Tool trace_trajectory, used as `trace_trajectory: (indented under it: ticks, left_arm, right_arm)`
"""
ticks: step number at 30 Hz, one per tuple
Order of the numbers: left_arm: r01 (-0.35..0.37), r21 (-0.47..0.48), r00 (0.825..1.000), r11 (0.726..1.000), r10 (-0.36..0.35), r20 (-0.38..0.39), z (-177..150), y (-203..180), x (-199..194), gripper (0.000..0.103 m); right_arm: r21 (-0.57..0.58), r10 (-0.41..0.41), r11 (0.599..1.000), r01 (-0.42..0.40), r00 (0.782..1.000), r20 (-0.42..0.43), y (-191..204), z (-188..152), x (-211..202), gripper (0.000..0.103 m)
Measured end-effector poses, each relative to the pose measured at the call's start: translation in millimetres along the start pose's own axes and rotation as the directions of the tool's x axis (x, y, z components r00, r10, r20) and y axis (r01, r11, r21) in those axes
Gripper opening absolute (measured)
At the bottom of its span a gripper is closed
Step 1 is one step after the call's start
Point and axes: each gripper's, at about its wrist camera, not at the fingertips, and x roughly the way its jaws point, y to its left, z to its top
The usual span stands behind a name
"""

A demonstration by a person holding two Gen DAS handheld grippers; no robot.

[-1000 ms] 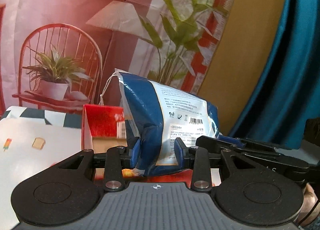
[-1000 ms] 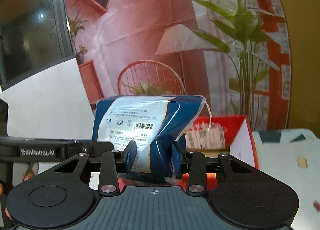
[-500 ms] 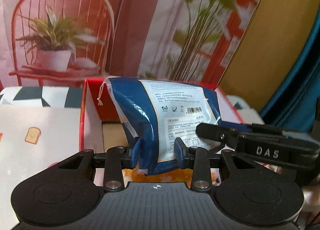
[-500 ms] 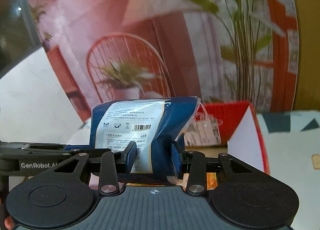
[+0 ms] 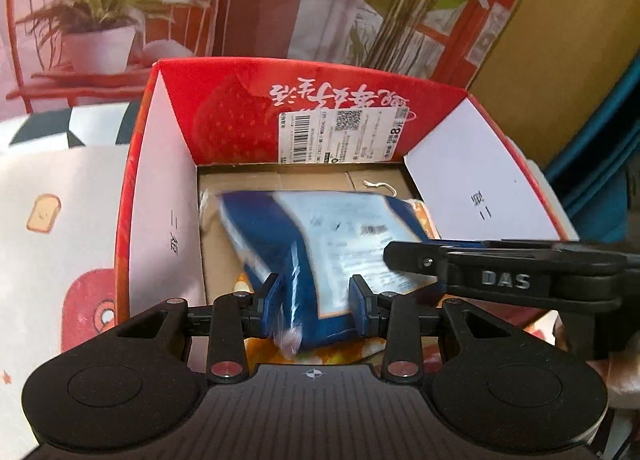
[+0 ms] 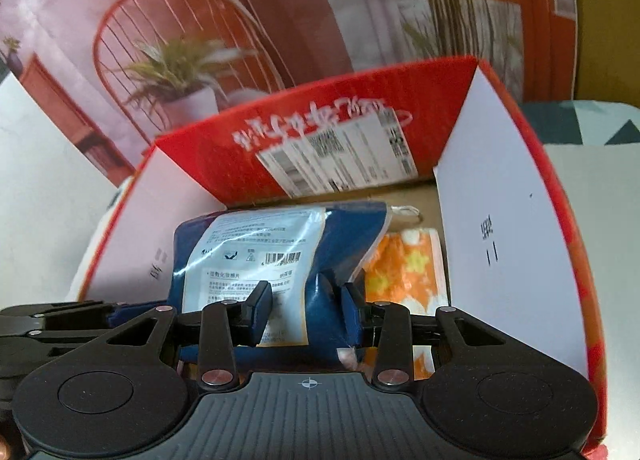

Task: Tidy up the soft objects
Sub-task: 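Lift the blue packet with the left tool and drop it into the red box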

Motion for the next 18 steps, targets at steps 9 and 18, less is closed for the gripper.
trace_trajectory:
  ticks: [9, 18]
  left_arm:
    - [-0.071, 0.061, 0.996, 0.996, 0.067, 0.066, -4, -9, -20, 0.038]
    - [-0.080, 0.043, 0.979, 0.996, 0.070, 0.192, -24, -12, -65, 0.038]
  right_arm:
    - [-0.044, -0.055, 0.998, 0.054, 0.998, -0.032, 10, -8, 11, 0.031]
    - [-0.110, -0.021, 0.993, 0.039, 0.988, 0.155, 18, -15, -38, 0.032]
